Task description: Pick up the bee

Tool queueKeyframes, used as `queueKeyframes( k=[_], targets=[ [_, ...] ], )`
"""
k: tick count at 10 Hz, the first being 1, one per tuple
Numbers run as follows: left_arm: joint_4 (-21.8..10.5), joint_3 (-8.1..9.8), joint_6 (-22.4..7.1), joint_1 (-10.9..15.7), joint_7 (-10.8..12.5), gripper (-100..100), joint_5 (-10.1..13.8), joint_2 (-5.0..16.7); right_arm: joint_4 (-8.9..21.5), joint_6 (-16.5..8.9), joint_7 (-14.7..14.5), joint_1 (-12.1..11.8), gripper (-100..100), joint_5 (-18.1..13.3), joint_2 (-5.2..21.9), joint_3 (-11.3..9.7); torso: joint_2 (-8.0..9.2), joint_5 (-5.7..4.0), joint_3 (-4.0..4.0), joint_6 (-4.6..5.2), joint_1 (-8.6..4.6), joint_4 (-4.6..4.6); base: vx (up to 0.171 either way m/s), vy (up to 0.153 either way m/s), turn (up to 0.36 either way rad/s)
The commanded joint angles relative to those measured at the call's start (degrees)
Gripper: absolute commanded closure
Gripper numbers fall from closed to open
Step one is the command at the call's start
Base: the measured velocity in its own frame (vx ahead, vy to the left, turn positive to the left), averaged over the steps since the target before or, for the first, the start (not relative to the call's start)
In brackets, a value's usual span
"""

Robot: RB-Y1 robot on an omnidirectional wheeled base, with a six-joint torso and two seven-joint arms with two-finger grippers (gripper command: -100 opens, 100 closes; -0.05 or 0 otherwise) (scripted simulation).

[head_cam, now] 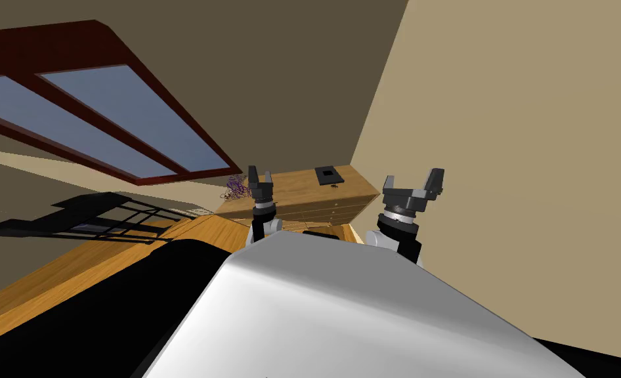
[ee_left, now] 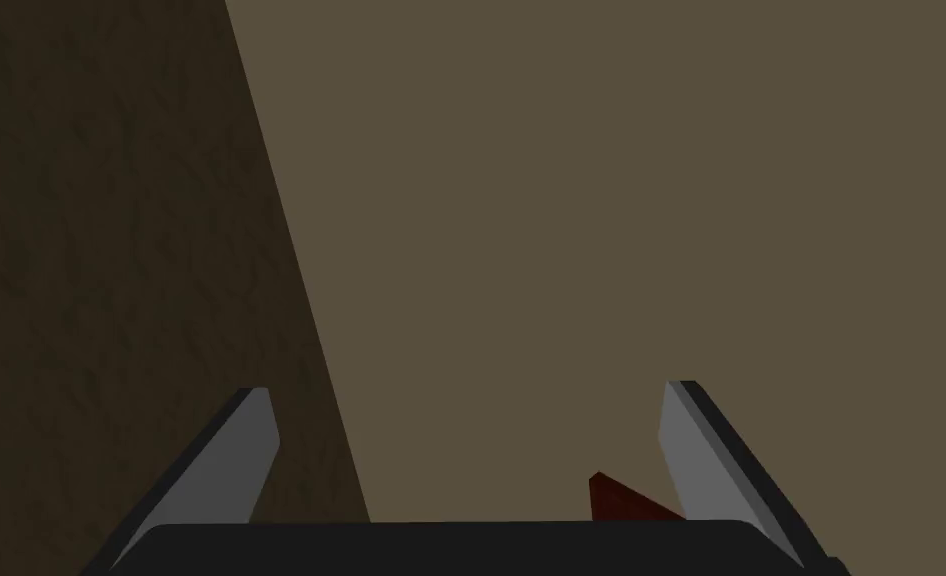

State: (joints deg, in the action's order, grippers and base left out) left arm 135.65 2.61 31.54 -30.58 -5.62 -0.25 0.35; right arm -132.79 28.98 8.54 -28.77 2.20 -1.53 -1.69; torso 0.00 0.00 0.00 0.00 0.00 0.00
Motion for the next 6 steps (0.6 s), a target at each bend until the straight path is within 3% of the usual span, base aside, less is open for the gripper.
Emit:
queueKeyframes(
  k=[1, 6],
  targets=[
    [0.0, 0.0, 0.0, 0.0, 0.0, 0, 0.0, 0.0, 0.37, 0.04, -0.06, -0.18, -100, -0.49, 2.63, 0.25, 0.0, 0.0, 0.0, 0.0, 0.0, 0.0, -0.008, -0.009, 0.083],
    [0.0, 0.0, 0.0, 0.01, 0.0, 0, 0.0, 0.0, 2.83, 0.18, -0.44, -1.13, -100, -3.23, 10.98, 1.51, 0.12, -0.03, 0.07, -0.01, -0.12, 0.03, -0.034, -0.03, 0.117]
  ],
)
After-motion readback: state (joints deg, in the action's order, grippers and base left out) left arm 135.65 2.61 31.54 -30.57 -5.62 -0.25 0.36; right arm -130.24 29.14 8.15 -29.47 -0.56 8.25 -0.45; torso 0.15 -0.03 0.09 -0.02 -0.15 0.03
